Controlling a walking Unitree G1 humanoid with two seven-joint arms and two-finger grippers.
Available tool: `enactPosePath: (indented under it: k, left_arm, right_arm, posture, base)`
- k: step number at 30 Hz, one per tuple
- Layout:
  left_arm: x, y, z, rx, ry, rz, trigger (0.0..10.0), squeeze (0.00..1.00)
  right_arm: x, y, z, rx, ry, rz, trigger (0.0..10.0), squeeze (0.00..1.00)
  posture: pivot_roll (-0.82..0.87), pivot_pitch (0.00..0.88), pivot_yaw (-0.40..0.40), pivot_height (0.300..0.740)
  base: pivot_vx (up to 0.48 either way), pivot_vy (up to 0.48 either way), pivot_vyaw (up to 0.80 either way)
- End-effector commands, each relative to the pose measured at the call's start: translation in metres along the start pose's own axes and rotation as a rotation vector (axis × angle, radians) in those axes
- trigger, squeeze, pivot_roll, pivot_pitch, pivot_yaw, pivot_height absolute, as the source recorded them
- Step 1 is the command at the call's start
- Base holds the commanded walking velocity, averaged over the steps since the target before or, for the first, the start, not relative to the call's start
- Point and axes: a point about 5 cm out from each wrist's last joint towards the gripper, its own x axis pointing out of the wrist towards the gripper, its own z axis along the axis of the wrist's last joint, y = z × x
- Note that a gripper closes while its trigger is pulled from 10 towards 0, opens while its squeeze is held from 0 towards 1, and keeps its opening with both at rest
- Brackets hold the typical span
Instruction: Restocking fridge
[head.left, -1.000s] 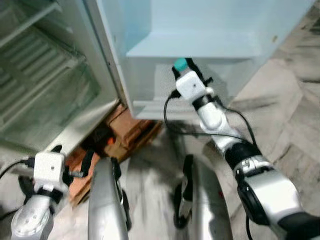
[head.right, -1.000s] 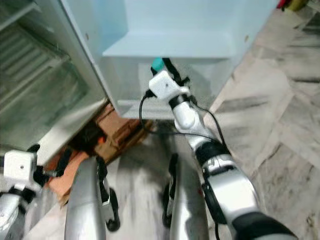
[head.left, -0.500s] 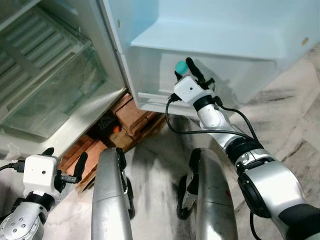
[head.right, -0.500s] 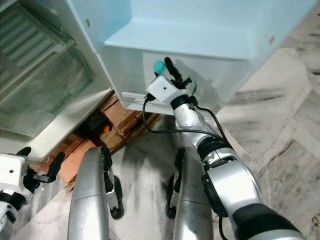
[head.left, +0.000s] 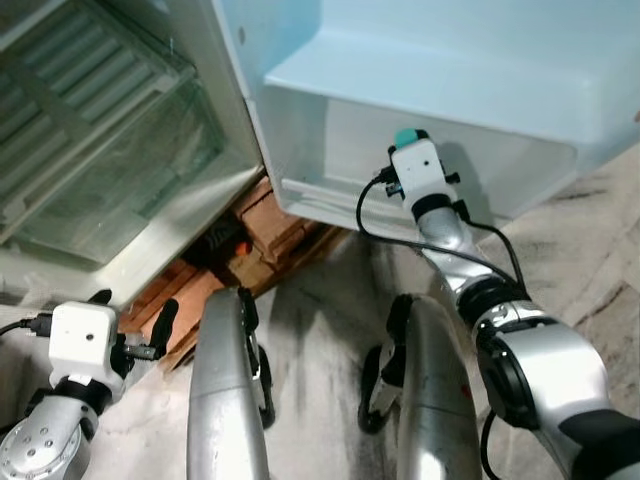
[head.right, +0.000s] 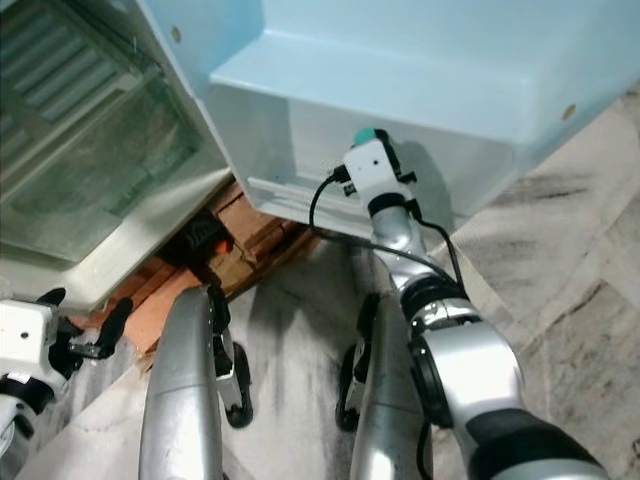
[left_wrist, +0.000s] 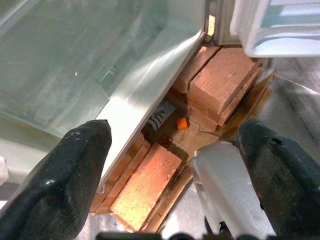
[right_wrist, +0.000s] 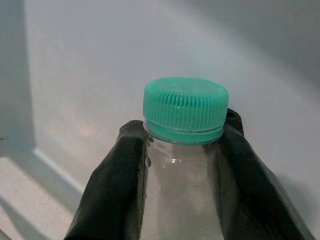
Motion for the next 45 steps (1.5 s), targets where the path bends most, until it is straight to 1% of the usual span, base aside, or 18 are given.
enactPosePath:
  k: [1, 26, 27, 28, 29, 30, 36, 41, 42, 43, 45]
  left_arm:
    - [-0.005, 0.001, -0.007, 0.006, 0.044, 0.002, 10.0, 0.00]
    - [-0.005, 0.001, -0.007, 0.006, 0.044, 0.002, 10.0, 0.00]
    - [0.008, -0.002, -0.006, -0.001, 0.021, -0.007, 10.0, 0.00]
    - [0.017, -0.004, -0.005, -0.005, 0.004, -0.012, 10.0, 0.00]
    - [0.023, -0.006, -0.005, -0.007, -0.007, -0.015, 10.0, 0.00]
    - [0.025, -0.007, -0.004, -0.008, -0.012, -0.015, 10.0, 0.00]
    - [0.026, -0.008, -0.005, -0.013, -0.005, -0.016, 10.0, 0.00]
    - [0.031, -0.010, -0.006, -0.015, -0.012, -0.020, 10.0, 0.00]
    - [0.032, -0.009, -0.006, -0.015, -0.014, -0.021, 10.0, 0.00]
    - [0.033, -0.009, -0.006, -0.015, -0.015, -0.021, 10.0, 0.00]
    - [0.036, -0.008, -0.006, -0.015, -0.019, -0.022, 10.0, 0.00]
  right_arm:
    - [-0.007, -0.002, -0.017, 0.038, 0.087, -0.031, 10.0, 0.00]
    - [-0.007, -0.002, -0.017, 0.038, 0.087, -0.031, 10.0, 0.00]
    - [-0.003, -0.013, -0.012, 0.048, 0.071, -0.055, 10.0, 0.00]
    - [0.000, -0.017, -0.006, 0.024, 0.038, -0.053, 10.0, 0.00]
    - [0.003, -0.019, -0.002, 0.006, 0.015, -0.050, 10.0, 0.00]
    - [0.004, -0.019, 0.001, -0.009, 0.001, -0.046, 10.0, 0.00]
    - [0.004, -0.025, 0.001, -0.028, -0.004, -0.056, 10.0, 0.00]
    - [0.004, -0.032, 0.000, -0.036, 0.000, -0.075, 10.0, 0.00]
    - [0.004, -0.033, -0.001, -0.045, -0.001, -0.084, 10.0, 0.85]
    - [0.003, -0.035, -0.001, -0.056, -0.003, -0.095, 10.0, 1.00]
    - [0.003, -0.041, 0.000, -0.054, -0.024, -0.121, 10.0, 1.00]
  posture:
    - [0.23, 0.423, 0.011, 0.546]
    - [0.23, 0.423, 0.011, 0.546]
    - [0.18, 0.332, 0.001, 0.546]
    - [0.19, 0.332, -0.001, 0.546]
    - [0.19, 0.332, -0.001, 0.546]
    - [0.19, 0.334, -0.001, 0.546]
    - [0.17, 0.333, -0.001, 0.546]
    - [0.17, 0.325, 0.000, 0.546]
    - [0.17, 0.323, 0.002, 0.546]
    - [0.17, 0.321, 0.002, 0.546]
    - [0.16, 0.313, 0.005, 0.546]
  base:
    - [0.000, 0.000, 0.00]
    - [0.000, 0.000, 0.00]
    - [0.000, 0.000, 0.00]
    - [0.000, 0.000, 0.00]
    - [0.000, 0.000, 0.00]
    - [0.000, 0.000, 0.00]
    - [0.000, 0.000, 0.00]
    - [0.000, 0.000, 0.00]
    - [0.000, 0.000, 0.00]
    - [0.000, 0.000, 0.00]
    - [0.000, 0.000, 0.00]
